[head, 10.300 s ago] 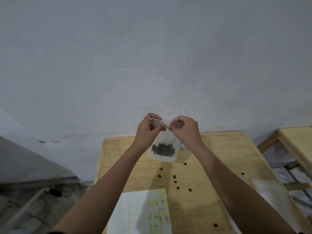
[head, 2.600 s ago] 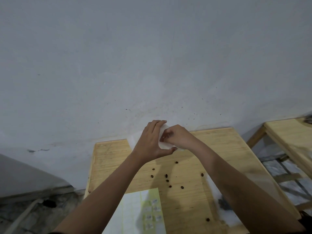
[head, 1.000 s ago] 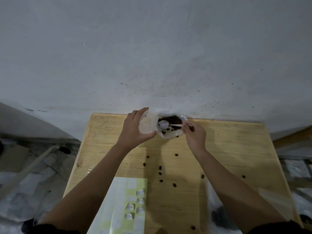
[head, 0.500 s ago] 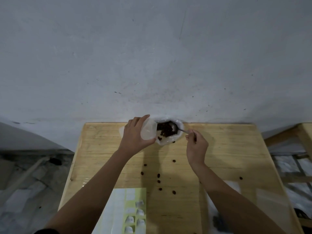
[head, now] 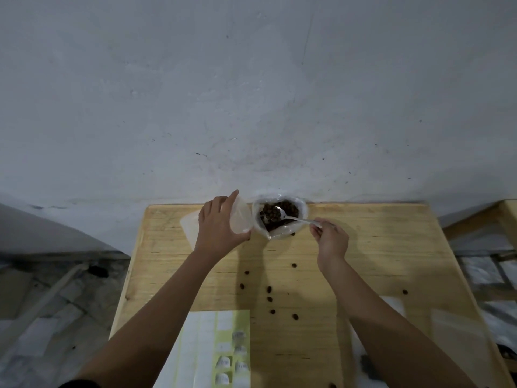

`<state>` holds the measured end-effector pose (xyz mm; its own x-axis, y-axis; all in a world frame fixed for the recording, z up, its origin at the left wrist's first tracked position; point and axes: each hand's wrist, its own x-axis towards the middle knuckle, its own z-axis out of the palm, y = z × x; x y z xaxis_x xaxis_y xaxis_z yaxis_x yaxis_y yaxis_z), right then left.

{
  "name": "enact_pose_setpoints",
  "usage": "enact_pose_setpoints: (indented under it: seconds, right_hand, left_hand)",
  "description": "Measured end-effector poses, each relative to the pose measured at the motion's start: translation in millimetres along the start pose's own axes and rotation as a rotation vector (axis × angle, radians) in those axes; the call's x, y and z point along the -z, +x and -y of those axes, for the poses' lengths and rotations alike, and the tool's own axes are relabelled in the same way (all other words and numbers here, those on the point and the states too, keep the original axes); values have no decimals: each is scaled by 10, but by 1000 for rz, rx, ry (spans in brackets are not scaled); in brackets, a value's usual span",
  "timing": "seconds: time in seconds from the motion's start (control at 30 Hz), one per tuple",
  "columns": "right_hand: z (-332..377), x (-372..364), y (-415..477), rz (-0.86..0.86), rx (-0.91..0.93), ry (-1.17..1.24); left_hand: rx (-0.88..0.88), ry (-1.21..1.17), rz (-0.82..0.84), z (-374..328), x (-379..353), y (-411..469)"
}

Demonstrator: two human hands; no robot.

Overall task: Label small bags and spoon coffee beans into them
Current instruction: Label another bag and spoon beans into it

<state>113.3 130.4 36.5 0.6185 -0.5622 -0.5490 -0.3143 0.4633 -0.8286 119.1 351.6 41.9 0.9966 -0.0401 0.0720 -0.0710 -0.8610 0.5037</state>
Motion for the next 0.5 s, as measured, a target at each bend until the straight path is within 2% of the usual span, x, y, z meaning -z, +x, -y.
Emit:
enact_pose_setpoints:
  seconds: [0.17,0.4,0.5]
  right_hand:
    - [284,189,-67,52,103,-6]
    - [486,278,-412,345,401,-337]
    - [526,263,-482,361,526,-353]
  left_hand:
    - [-7,63,93,-177,-126,25]
    - [-104,6,89,-474,-308,22]
    - [-109,28,72,-489,-294,17]
